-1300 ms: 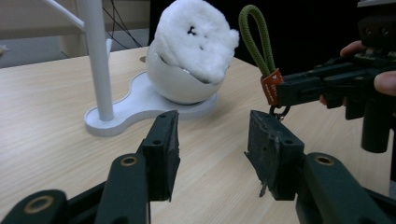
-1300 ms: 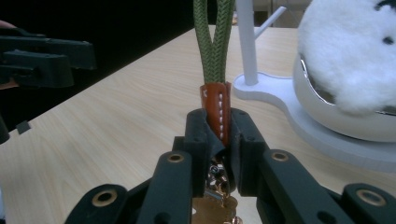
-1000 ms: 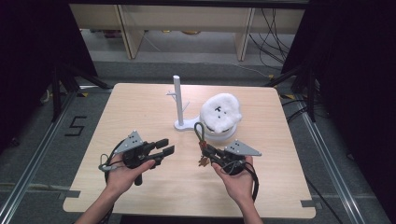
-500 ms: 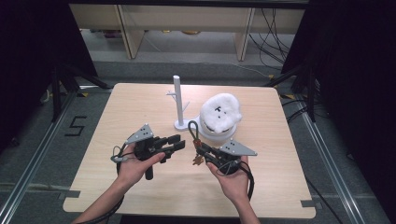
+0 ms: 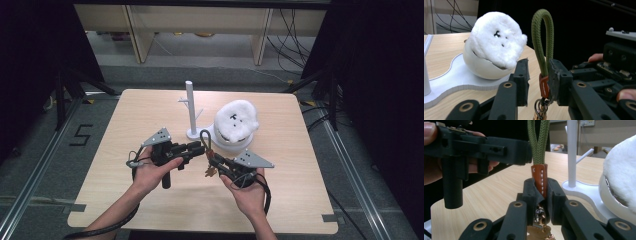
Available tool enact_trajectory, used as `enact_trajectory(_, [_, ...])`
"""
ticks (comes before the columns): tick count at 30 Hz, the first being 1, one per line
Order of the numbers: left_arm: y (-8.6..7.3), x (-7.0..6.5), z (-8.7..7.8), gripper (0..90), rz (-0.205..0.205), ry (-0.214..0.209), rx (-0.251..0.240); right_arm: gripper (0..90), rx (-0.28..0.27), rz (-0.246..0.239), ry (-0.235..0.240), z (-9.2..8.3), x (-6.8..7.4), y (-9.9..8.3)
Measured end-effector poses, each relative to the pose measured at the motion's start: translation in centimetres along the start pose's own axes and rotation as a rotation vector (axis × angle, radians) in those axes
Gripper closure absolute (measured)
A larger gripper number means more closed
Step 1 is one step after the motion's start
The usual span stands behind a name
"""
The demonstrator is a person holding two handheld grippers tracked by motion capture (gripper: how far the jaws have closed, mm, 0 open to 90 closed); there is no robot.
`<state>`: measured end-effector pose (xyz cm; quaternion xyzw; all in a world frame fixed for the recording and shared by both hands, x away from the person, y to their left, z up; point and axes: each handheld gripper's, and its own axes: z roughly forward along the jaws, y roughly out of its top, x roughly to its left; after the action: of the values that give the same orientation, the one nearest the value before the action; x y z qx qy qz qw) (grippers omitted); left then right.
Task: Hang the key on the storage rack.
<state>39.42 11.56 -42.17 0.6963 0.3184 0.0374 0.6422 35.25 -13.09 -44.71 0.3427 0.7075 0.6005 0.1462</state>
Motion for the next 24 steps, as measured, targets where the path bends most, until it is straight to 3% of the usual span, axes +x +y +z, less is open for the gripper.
enact_trajectory(1, [0.02, 0.03, 0.02, 70.2, -0.004, -0.003, -0.003, 79.6, -0.006, -0.021, -0.005, 0.11, -0.13, -0.07])
enact_trajectory(3, [0.07, 0.01, 0.08, 71.0, -0.015, -0.012, -0.008, 79.5, 0.014, -0.007, -0.008, 0.0, 0.04, -0.14])
enact_trajectory(4, [0.12, -0.02, 0.14, 71.0, -0.017, -0.013, -0.007, 79.6, 0.018, -0.022, -0.016, 0.06, -0.05, -0.17])
enact_trajectory(6, [0.18, -0.05, 0.21, 71.8, -0.02, -0.015, -0.006, 79.5, 0.0, -0.031, -0.007, 0.15, 0.02, -0.2])
enact_trajectory(10, [0.37, -0.03, 0.26, 75.4, -0.03, -0.028, -0.016, 79.6, 0.007, -0.015, 0.011, 0.2, 0.21, -0.19])
enact_trajectory(14, [0.42, -0.05, 0.2, 79.8, -0.039, -0.03, -0.016, 79.6, 0.008, -0.047, -0.008, 0.18, 0.19, -0.15])
enact_trajectory(24, [0.66, -0.4, -0.1, 83.7, -0.011, -0.033, -0.022, 79.5, 0.007, -0.032, 0.013, 0.17, 0.51, -0.06])
